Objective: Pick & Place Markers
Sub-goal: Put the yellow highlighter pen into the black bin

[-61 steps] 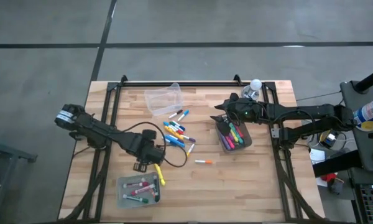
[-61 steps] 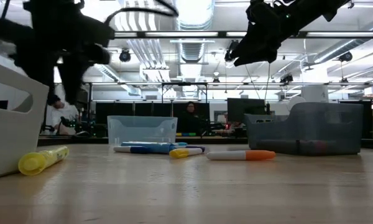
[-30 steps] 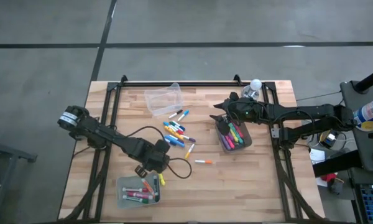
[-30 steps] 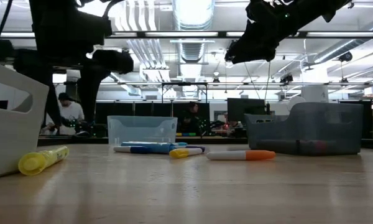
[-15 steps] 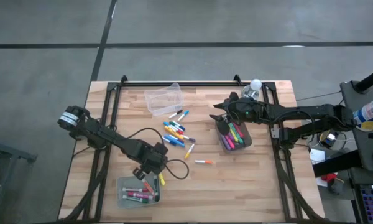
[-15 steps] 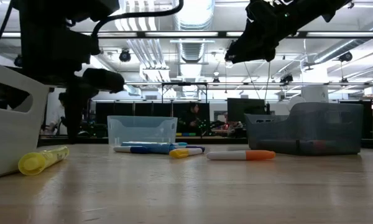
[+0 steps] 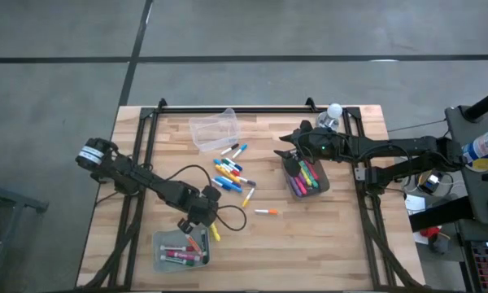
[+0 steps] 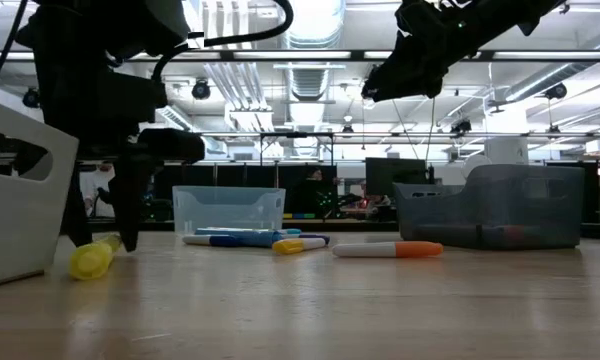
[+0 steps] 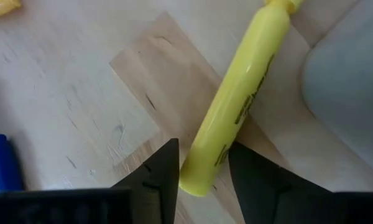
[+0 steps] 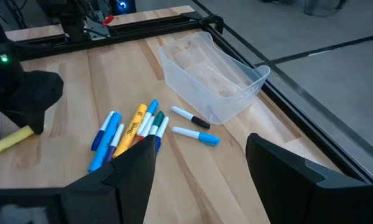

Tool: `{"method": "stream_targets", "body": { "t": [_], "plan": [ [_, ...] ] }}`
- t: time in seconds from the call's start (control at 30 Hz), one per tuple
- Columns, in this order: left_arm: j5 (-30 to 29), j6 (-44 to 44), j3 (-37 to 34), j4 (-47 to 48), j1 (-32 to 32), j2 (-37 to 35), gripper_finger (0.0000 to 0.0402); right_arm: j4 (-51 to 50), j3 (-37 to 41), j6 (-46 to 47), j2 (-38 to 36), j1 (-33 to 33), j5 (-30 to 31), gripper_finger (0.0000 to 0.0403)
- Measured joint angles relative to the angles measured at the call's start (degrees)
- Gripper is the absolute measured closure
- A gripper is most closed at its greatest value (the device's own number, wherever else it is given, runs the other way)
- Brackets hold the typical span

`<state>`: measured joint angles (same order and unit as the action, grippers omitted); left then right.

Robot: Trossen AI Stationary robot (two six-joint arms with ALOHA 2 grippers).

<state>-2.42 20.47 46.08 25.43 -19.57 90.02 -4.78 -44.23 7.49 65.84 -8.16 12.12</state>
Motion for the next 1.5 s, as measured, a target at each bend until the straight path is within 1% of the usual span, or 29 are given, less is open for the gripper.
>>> {"method": "stream_targets", "body": {
  "t": [0.17,0.23,0.37,0.47,0.6,0.67,0.77,0.87,0.9,1.03,1.27,1.37,1.43,1.5],
  "plan": [
    [-0.48,-0.19,0.07,-1.07,0.76,0.00,0.0288,0.00,0.00,0.00,0.00,0.00,0.00,0.0165],
    [-2.31,-0.90,0.07,-0.86,1.02,-0.07,0.0302,-0.01,0.00,0.00,0.00,0.00,0.00,0.0165],
    [-8.15,-1.72,0.64,0.14,1.55,-0.07,0.0332,-0.02,0.00,0.00,0.00,0.01,0.00,0.0165],
    [-9.45,-2.47,1.87,0.69,1.96,-0.11,0.0350,-0.02,0.00,0.00,0.00,0.00,0.00,0.0165],
    [-10.91,-2.77,4.54,2.80,2.09,-0.11,0.0353,-0.04,0.00,0.00,0.00,0.00,0.00,0.0165],
    [-13.64,-2.51,6.69,5.08,2.14,-0.11,0.0350,-0.07,0.00,0.00,0.00,0.00,0.00,0.0165],
    [-19.40,-1.79,9.91,7.68,2.75,-0.11,0.0349,-0.07,0.00,0.00,0.00,0.00,0.00,0.0165],
    [-23.88,-0.42,12.23,7.58,4.29,-0.13,0.0349,0.01,0.00,0.24,0.00,0.00,0.00,0.0165],
    [-24.48,-0.38,12.79,7.60,5.10,-0.13,0.0349,0.24,0.00,0.23,0.00,-0.01,0.01,0.0165],
    [-24.69,1.91,14.62,6.90,8.98,-0.13,0.0349,1.55,0.00,-0.22,-0.11,0.00,0.04,0.0167],
    [-23.80,11.30,17.12,-1.79,14.63,-0.13,0.0349,4.71,-0.24,-3.21,-1.02,0.02,0.06,0.0181],
    [-23.52,13.59,17.86,-4.46,16.42,-0.13,0.0349,3.56,-0.24,-3.16,-2.10,0.00,0.04,0.0184],
    [-23.32,14.29,18.62,-4.40,17.59,-0.13,0.0348,2.12,-0.24,-3.15,-2.94,0.02,-0.22,0.0183],
    [-23.20,13.82,19.30,-3.99,18.69,-0.13,0.0348,0.47,-0.24,-3.06,-3.64,0.02,-1.78,0.0184]
  ]
}}
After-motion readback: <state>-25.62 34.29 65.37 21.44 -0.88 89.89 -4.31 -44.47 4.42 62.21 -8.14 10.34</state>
